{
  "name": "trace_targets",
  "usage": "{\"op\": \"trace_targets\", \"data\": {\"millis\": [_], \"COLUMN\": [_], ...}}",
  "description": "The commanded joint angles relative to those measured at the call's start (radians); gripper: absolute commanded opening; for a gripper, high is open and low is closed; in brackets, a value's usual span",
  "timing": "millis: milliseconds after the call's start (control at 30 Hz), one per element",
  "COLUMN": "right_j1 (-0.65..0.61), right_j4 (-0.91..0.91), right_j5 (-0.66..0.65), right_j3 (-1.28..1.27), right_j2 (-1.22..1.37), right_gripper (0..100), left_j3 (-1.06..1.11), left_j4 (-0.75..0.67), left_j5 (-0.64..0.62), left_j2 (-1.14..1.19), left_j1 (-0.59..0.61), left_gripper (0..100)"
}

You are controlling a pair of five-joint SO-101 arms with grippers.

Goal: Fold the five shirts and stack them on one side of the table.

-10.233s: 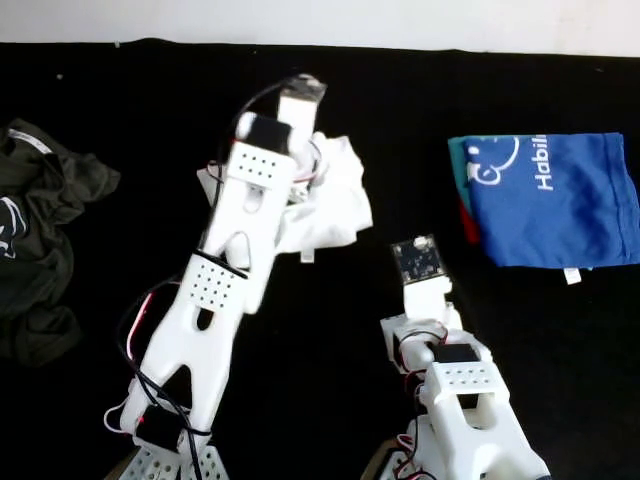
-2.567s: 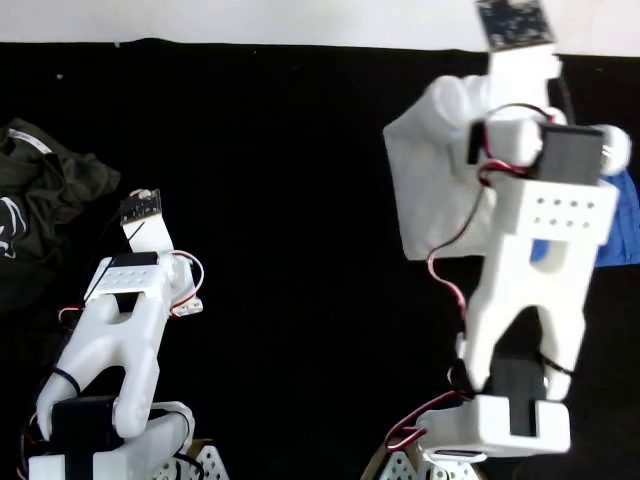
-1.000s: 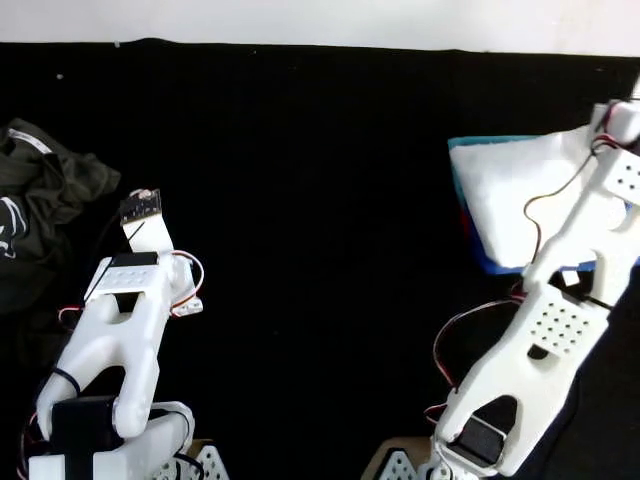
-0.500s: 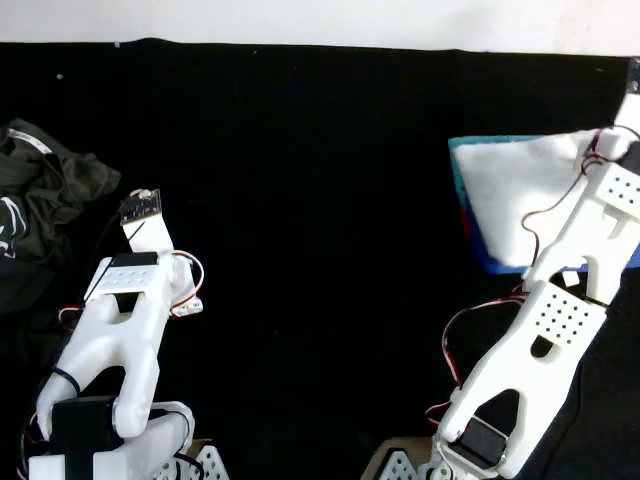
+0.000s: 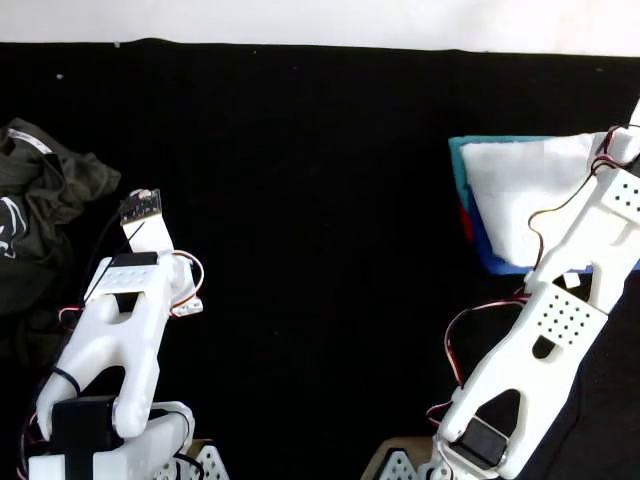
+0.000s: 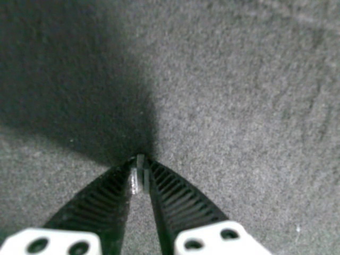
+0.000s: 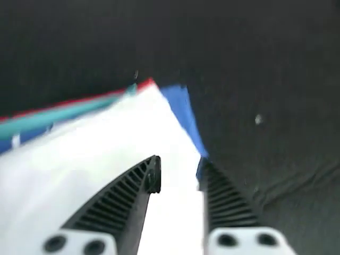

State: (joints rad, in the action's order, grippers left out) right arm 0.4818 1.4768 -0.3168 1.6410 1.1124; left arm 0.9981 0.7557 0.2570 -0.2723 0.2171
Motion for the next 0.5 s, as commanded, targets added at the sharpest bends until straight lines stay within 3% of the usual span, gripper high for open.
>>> {"op": "trace_targets", "data": {"millis": [0, 267, 467], "right_j1": [0.004, -0.099, -0.206], "right_j4": [0.088, 0.286, 0.291], "right_j5": [-0.002, 0.055, 0.052], "right_j3": [0.130, 0.127, 0.117], "right_j2": [-0.119, -0.415, -0.576], "right_gripper": [20.1, 18.0, 18.0], "left_j3": [0.008, 0.008, 0.008], "left_j4": [-0.014, -0.014, -0.014], "left_j5": [0.006, 0.006, 0.006], "left_j2": [-0.002, -0.002, -0.002], "left_j1": [0.012, 0.012, 0.012], "left_gripper": [1, 1, 1]}}
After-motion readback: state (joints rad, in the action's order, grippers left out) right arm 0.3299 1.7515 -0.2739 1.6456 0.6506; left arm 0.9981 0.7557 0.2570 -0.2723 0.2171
